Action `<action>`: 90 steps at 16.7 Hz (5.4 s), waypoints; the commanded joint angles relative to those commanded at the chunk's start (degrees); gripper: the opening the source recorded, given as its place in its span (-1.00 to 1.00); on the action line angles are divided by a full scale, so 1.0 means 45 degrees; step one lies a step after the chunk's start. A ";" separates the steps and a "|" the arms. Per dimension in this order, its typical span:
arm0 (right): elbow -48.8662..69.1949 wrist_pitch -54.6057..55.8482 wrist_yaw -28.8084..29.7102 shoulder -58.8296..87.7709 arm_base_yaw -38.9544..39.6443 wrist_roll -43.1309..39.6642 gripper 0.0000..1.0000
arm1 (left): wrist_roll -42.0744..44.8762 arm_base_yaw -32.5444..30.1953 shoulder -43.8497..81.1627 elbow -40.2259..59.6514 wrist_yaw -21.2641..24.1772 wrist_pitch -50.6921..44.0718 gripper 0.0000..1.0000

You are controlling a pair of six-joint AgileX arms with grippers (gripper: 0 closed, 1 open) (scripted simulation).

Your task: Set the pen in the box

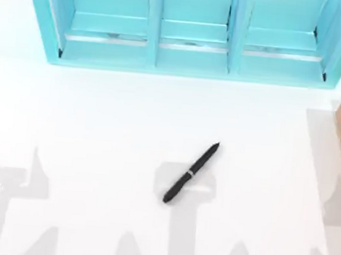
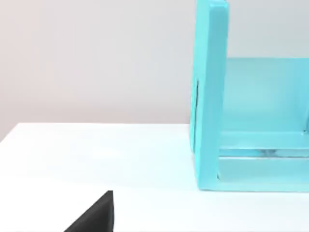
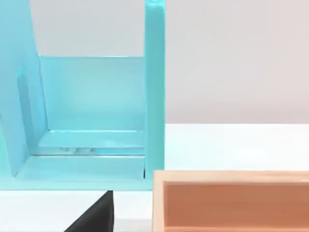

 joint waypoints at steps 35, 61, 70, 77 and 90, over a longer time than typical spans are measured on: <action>2.7793 -1.8192 0.0290 3.0390 0.8672 1.6817 1.00 | 0.0000 0.0000 0.0000 0.0000 0.0000 0.0000 1.00; 2.3755 -1.3612 0.0310 3.1110 0.8751 1.6904 0.40 | 0.0000 0.0000 0.0000 0.0000 0.0000 0.0000 1.00; 2.3755 -1.3612 0.0310 3.1110 0.8751 1.6904 -0.96 | 0.0000 0.0000 0.0000 0.0000 0.0000 0.0000 1.00; 2.3755 -1.3612 0.0310 3.1110 0.8751 1.6904 -1.00 | 0.0000 0.0000 0.0000 0.0000 0.0000 0.0000 1.00; 2.7748 -1.7761 0.0155 3.0156 0.8742 1.6986 -1.00 | 0.0000 0.0000 0.0000 0.0000 0.0000 0.0000 1.00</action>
